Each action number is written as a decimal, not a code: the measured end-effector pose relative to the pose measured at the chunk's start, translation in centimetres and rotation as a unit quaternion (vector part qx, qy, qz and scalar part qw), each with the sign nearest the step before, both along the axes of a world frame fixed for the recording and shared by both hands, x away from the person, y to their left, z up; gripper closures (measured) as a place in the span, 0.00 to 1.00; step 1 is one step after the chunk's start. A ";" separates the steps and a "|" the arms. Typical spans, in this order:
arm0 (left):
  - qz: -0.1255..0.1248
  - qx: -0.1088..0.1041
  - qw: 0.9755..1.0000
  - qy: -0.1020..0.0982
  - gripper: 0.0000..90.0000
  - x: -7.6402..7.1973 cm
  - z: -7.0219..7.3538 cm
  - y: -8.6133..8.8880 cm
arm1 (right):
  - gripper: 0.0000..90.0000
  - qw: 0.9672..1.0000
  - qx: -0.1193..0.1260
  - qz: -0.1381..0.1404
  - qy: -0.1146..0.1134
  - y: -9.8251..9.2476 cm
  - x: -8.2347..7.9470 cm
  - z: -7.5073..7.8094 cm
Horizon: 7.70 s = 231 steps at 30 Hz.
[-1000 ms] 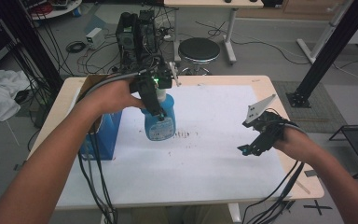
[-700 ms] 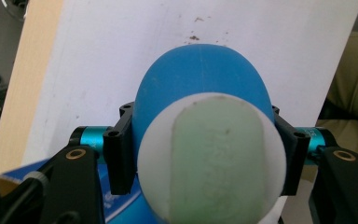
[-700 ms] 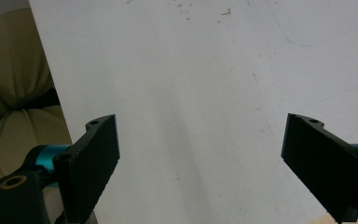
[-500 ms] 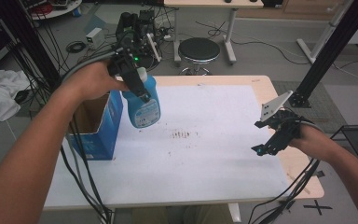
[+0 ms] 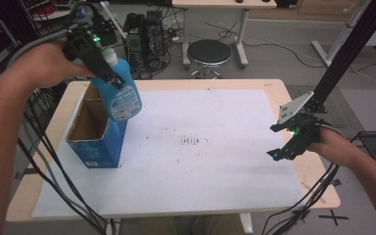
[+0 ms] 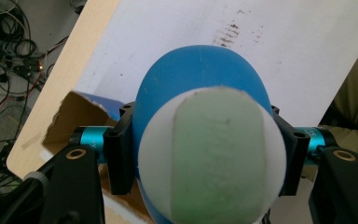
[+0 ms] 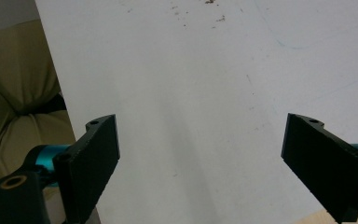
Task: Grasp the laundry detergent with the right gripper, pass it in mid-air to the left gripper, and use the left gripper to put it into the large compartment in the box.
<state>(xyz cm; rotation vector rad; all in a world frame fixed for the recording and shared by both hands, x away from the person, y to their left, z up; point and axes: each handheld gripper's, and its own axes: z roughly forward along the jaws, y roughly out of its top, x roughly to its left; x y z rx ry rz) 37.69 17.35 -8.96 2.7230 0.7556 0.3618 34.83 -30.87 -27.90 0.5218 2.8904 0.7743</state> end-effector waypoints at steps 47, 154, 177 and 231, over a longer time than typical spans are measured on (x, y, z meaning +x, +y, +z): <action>0.046 0.033 0.997 0.044 0.42 2.8 -9.6 8.3 | 0.12 1.000 -0.010 -0.024 -0.002 0.0 0.4 -0.2; -0.045 -0.060 0.997 0.024 0.30 2.9 -9.0 0.9 | 0.12 1.000 0.005 -0.028 -0.006 0.3 -0.4 -0.2; -0.120 -0.022 0.992 0.000 0.09 6.6 -11.2 -5.6 | 0.12 1.000 0.000 -0.031 -0.006 0.8 -0.6 0.2; -0.170 -0.024 0.985 0.007 0.09 6.8 -12.5 -10.0 | 0.12 0.999 -0.015 -0.038 0.006 1.3 0.0 0.6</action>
